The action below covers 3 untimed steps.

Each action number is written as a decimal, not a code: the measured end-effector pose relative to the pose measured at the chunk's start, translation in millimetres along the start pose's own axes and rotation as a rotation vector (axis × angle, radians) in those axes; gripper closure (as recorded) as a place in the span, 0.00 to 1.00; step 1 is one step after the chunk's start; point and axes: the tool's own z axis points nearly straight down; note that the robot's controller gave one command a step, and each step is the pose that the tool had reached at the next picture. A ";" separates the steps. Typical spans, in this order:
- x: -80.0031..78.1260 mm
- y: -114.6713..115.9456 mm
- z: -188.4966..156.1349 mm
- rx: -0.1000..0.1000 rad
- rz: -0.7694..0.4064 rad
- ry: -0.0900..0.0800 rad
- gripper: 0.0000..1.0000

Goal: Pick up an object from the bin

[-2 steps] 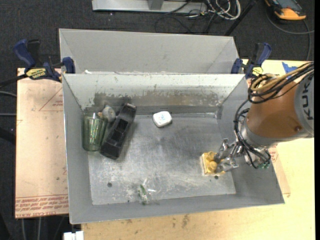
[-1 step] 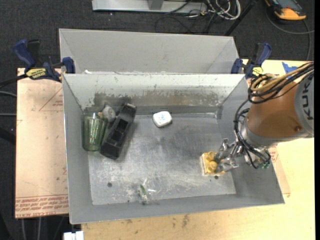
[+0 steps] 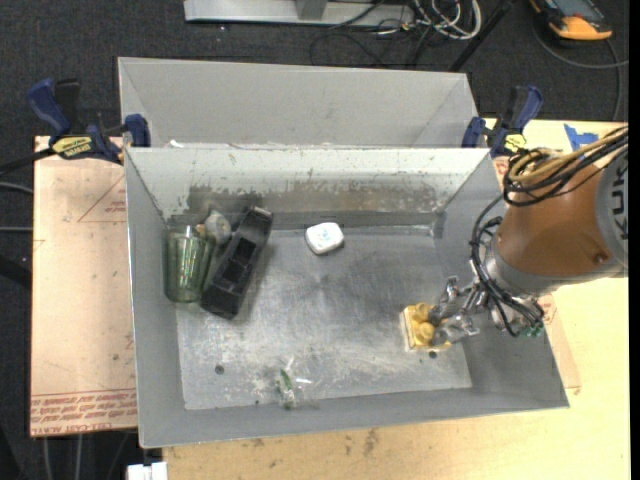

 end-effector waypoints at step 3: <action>2.5 -8.4 -37.3 0.014 -0.026 0.005 1.00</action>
Offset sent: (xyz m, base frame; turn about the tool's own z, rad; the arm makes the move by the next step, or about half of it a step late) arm 0.0070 -0.0172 0.2391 0.0223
